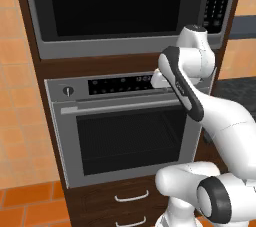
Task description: Open the microwave, place the bowl with waffle inside the microwave, then close the microwave door and turn it on.
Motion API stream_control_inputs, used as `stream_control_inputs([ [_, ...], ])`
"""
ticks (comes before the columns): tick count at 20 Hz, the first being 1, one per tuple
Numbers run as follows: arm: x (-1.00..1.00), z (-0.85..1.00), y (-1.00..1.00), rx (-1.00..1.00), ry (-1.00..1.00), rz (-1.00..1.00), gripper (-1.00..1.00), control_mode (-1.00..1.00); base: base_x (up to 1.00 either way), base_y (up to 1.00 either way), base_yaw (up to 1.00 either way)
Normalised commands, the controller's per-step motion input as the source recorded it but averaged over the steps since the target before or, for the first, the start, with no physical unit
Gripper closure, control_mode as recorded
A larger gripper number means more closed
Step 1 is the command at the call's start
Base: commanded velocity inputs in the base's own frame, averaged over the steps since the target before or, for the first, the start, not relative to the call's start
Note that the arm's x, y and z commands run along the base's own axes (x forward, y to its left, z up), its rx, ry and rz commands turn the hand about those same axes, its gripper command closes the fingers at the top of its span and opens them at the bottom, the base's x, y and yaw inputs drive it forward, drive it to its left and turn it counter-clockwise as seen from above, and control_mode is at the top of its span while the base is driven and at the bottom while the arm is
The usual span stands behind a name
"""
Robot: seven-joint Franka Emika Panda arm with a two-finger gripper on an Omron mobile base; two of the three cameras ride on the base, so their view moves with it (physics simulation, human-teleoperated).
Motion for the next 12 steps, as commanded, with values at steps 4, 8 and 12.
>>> stream_control_inputs([
  [4,-0.28,0.12,-0.24,0.12,-0.21,-0.01,-1.0,-1.0,0.0,0.0,0.0],
  [8,-0.25,0.74,-0.62,0.45,-0.64,-0.16,-1.0,-1.0,0.0,0.0,0.0],
  [12,-0.28,0.77,-0.56,0.33,-0.61,-0.18,-1.0,-1.0,0.0,0.0,0.0],
])
